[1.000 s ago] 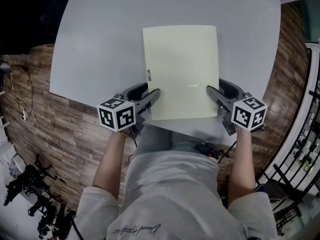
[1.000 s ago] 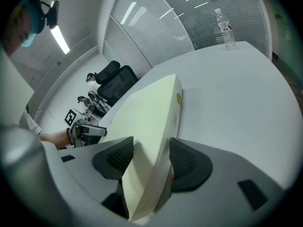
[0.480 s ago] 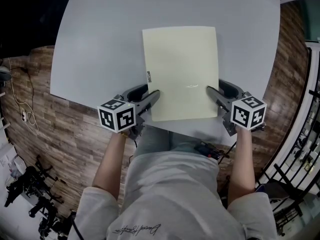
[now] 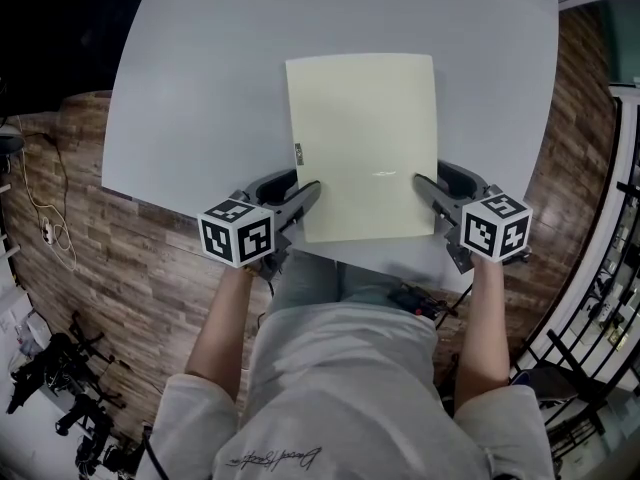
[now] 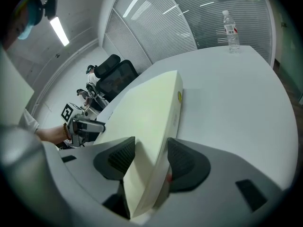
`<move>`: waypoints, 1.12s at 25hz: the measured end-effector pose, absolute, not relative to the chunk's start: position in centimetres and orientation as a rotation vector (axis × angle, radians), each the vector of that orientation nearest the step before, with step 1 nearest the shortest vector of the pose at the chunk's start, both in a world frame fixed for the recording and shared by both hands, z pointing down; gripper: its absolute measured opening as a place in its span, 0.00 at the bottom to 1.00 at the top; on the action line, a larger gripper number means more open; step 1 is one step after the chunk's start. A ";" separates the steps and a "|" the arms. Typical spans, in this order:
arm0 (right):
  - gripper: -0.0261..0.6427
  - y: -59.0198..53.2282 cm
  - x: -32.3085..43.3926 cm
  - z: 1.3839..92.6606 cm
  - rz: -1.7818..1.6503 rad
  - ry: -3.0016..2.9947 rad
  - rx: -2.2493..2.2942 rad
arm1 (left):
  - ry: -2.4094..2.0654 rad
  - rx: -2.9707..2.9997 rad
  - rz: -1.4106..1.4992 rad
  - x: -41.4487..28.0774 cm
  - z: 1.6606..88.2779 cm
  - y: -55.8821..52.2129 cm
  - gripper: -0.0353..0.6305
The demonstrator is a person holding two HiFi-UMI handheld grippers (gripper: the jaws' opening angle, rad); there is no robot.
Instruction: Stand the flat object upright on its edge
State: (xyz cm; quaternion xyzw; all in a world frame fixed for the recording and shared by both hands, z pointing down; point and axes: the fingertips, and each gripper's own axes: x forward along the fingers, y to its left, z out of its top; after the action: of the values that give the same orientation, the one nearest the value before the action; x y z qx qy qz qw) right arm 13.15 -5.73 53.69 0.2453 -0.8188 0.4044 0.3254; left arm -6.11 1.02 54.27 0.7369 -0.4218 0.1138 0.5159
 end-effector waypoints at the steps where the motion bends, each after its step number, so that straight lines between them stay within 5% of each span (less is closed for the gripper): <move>1: 0.38 -5.7 13.2 53.7 1.055 -2.148 0.642 | -1.013 1.773 0.275 -6.1 54.2 1.0 0.37; 28: 0.38 -7.6 10.5 47.0 0.833 -2.337 0.694 | -1.150 1.938 0.246 -8.6 47.8 -0.3 0.36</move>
State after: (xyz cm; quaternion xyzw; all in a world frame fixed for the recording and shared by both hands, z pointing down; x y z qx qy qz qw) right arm 10.53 -7.56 47.00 0.2586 -0.8712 0.3105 0.2788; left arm -8.62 -0.28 47.80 0.7746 -0.4594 0.0982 0.4236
